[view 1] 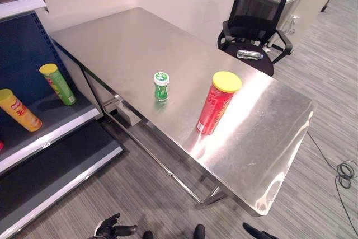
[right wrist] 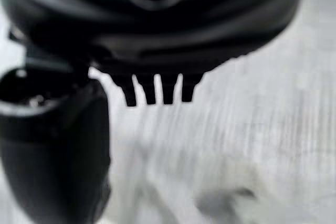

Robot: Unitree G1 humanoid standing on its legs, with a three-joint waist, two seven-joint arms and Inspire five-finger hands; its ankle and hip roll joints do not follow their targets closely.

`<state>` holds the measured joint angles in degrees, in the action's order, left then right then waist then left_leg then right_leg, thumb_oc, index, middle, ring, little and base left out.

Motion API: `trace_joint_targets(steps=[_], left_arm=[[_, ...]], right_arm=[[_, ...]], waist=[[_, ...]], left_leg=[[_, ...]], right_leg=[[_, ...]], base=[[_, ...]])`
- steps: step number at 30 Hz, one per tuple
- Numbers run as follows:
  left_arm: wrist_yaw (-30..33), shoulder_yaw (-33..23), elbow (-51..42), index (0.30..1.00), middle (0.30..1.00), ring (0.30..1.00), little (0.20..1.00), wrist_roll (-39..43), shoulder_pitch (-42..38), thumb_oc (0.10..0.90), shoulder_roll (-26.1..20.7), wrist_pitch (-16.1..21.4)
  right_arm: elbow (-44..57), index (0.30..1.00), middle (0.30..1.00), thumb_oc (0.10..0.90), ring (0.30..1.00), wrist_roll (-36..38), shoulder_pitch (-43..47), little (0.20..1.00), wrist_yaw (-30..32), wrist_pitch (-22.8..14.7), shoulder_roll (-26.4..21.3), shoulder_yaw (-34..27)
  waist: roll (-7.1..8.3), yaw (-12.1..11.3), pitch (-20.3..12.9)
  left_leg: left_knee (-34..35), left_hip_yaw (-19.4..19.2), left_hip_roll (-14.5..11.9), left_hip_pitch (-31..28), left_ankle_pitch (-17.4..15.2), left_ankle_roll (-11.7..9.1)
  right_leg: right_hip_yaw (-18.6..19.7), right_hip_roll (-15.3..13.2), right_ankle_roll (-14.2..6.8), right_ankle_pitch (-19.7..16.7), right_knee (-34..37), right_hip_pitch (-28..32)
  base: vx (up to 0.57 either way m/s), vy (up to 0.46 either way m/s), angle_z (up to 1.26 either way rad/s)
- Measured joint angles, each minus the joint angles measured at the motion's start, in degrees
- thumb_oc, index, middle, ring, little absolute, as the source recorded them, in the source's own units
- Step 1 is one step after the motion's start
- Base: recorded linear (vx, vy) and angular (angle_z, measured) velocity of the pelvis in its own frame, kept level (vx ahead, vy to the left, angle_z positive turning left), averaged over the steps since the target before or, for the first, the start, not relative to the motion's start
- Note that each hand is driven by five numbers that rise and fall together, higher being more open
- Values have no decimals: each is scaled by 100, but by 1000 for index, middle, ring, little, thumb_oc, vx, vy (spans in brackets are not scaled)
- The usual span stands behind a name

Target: Put the goods on the table back onto the shelves and tidy them up.

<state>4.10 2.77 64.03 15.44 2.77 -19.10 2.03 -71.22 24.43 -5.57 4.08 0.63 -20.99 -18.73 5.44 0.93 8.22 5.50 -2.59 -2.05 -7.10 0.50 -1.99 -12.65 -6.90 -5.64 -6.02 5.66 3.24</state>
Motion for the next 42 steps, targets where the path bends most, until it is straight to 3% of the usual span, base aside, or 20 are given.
trace_joint_targets(steps=[3,5,7,11,12,13,14,15,16,17,18,19,20,23,26,28,32,33,37,42], left_arm=[[19,-74,-1,900,900,900,900,-2,100,800,-23,3],[12,-69,-6,900,900,900,900,-4,115,800,-10,9],[13,-61,-36,900,900,900,900,-4,58,800,-11,7],[-2,115,-145,900,900,900,900,-10,88,800,155,5],[21,-20,-463,900,900,900,900,-139,294,800,339,-80],[-6,488,-740,900,900,900,900,-241,610,800,529,-61],[-10,598,-820,900,900,900,900,-321,629,800,708,-45],[-40,520,-595,900,900,900,900,-358,446,800,723,-49],[-110,498,-649,900,900,900,900,-378,331,800,624,72],[-219,504,-557,900,900,900,900,-378,191,800,355,77],[-244,485,-377,900,900,900,900,-375,251,800,305,-59],[-233,490,-354,900,900,900,900,-370,378,800,284,-48],[-228,478,-364,900,900,900,900,-366,339,800,292,-48],[-227,419,-408,900,900,900,900,-376,295,800,294,18],[-222,337,-357,900,900,900,900,-377,357,800,304,13],[-226,337,-361,900,900,900,900,-375,389,800,322,16],[-246,342,-357,900,900,900,900,-375,456,800,374,12],[-251,323,-355,900,900,900,900,-375,427,800,372,16],[-251,323,-364,900,900,900,900,-374,393,800,356,17],[-345,306,-388,900,900,900,900,-375,385,800,356,30]], right_arm=[[370,900,900,800,900,384,-294,900,439,10,-1026,-998],[553,900,900,800,900,416,-473,900,645,-286,-1372,-913],[665,900,900,800,900,433,-435,900,712,-301,-1429,-890],[1133,900,900,800,900,428,-364,900,796,-340,-1375,-916],[2974,900,900,800,900,282,-422,900,995,516,-1102,-1870],[6934,900,900,800,900,54,-932,900,1366,147,-1895,-1746],[7936,900,900,800,900,-138,-766,900,1269,-510,-3359,-1378],[7787,900,900,800,900,-249,481,900,1006,-1144,-4149,-762],[7537,900,900,800,900,-43,1324,900,844,-1336,-4356,-473],[6994,900,900,800,900,67,1718,900,614,-1701,-4055,-424],[6866,900,900,800,900,68,1618,900,486,-1664,-3798,-417],[6621,900,900,800,900,161,1757,900,465,-1611,-3656,-337],[6439,900,900,800,900,343,1926,900,474,-1586,-3673,-178],[6200,900,900,800,900,624,1970,900,352,-1573,-3624,-100],[6092,900,900,800,900,1138,2208,900,48,-1461,-3595,552],[6049,900,900,800,900,1274,2163,900,-249,-1341,-3591,845],[6046,900,900,800,900,1497,2165,900,-544,-1182,-3599,1212],[6046,900,900,800,900,1499,2164,900,-757,-1101,-3598,1366],[6071,900,900,800,900,1501,2167,900,-846,-1075,-3599,1375],[6519,900,900,800,900,1773,2209,900,-1140,-962,-3484,1413]], waist=[[-114,140,-108],[-137,171,-114],[-71,163,-133],[-79,148,-133],[-227,224,-134],[-770,320,-116],[-1056,415,31],[-1006,399,9],[-754,111,-101],[-59,-325,-134],[128,-321,-115],[177,-318,-107],[134,-204,-92],[-19,-291,-22],[-242,-178,-4],[-367,-254,31],[-365,-267,36],[-301,-278,74],[-208,-321,106],[-196,-339,113]], left_leg=[[0,-5,30,4,-17,20],[0,-9,20,2,5,43],[-1,-18,-27,13,19,21],[-1,-23,-15,29,22,15],[-32,-17,-78,74,3,66],[-81,-323,75,136,-99,-14],[-268,-359,72,176,-175,-7],[-325,-281,-21,115,-169,-42],[-288,-147,-133,96,-139,-166],[-58,-28,-337,52,88,-303],[-45,8,-306,43,95,-297],[-44,43,-254,64,96,-266],[-42,54,-178,8,88,-245],[-34,129,-52,54,83,-187],[-33,147,-5,23,73,-165],[-34,158,-15,32,77,-162],[-34,154,-30,23,77,-161],[-35,157,-33,21,81,-157],[-34,160,-13,25,84,-152],[-35,174,-5,21,85,-151]], right_leg=[[18,-26,17,-14,14,-13],[20,-18,19,-18,14,-15],[17,38,34,-25,13,-26],[30,25,35,-25,14,-47],[-345,-29,83,95,-16,-4],[-93,-141,-63,16,-36,-100],[9,-159,-37,-48,-36,-75],[-127,-78,1,-55,-39,67],[-241,37,45,49,-34,137],[-373,239,43,127,-31,100],[-373,203,42,128,-31,139],[-399,112,40,127,-31,203],[-402,63,21,140,-28,230],[-419,-72,-9,119,-31,249],[-444,-110,-18,115,-31,295],[-451,-96,-19,115,-32,276],[-449,-82,-18,116,-32,290],[-450,-80,-18,116,-32,290],[-453,-102,-18,116,-31,299],[-474,-111,-19,116,-32,314]], base=[[20,12,-5],[0,0,0],[0,0,0],[-8,-8,0],[-26,-38,-50],[-12,-39,-70],[-9,-55,-62],[1,-35,20],[29,-28,71],[17,-33,64],[16,-33,48],[14,-22,21],[5,-8,23],[8,-14,10],[-1,-2,5],[0,-2,3],[0,0,0],[0,0,0],[0,0,0],[0,0,0]])
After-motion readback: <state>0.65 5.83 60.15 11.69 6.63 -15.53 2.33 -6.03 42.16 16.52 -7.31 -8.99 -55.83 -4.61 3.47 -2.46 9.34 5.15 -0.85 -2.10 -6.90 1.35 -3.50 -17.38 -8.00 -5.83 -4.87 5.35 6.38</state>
